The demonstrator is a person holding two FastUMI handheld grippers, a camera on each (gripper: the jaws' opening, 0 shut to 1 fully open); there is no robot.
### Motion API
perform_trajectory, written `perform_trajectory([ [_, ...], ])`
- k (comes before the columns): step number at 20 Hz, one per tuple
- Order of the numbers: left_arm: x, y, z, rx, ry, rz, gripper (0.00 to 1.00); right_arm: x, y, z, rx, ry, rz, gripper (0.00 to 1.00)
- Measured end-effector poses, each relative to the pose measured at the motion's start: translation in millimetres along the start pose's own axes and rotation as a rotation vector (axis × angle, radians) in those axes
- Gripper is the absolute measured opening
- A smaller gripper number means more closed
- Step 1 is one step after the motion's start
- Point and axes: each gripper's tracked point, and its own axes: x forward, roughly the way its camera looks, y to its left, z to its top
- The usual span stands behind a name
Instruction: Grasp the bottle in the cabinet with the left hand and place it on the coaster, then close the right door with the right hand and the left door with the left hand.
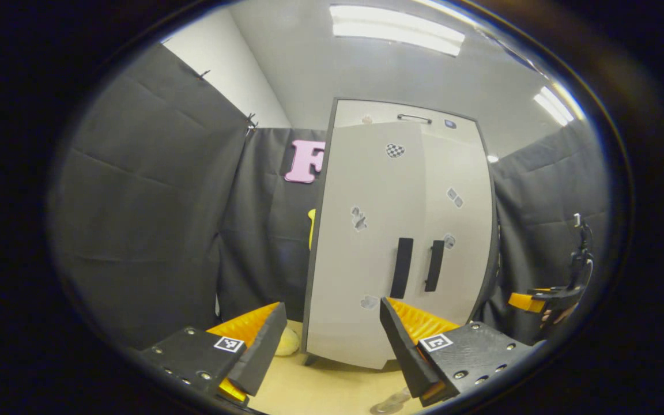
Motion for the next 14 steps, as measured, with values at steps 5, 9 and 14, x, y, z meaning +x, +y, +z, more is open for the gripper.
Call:
perform_trajectory([
  [5, 16, 19, -10, -0.049, 0.014, -0.048, 0.94, -3, 17, -1, -0.006, 0.005, -0.042, 0.96],
  [9, 26, 33, -22, -0.076, 0.024, -0.068, 0.94, -9, 23, -4, -0.014, 0.002, -0.079, 0.96],
  [14, 26, 41, -45, -0.03, 0.009, -0.119, 0.94, -16, 25, -16, -0.02, -0.039, -0.123, 0.96],
])
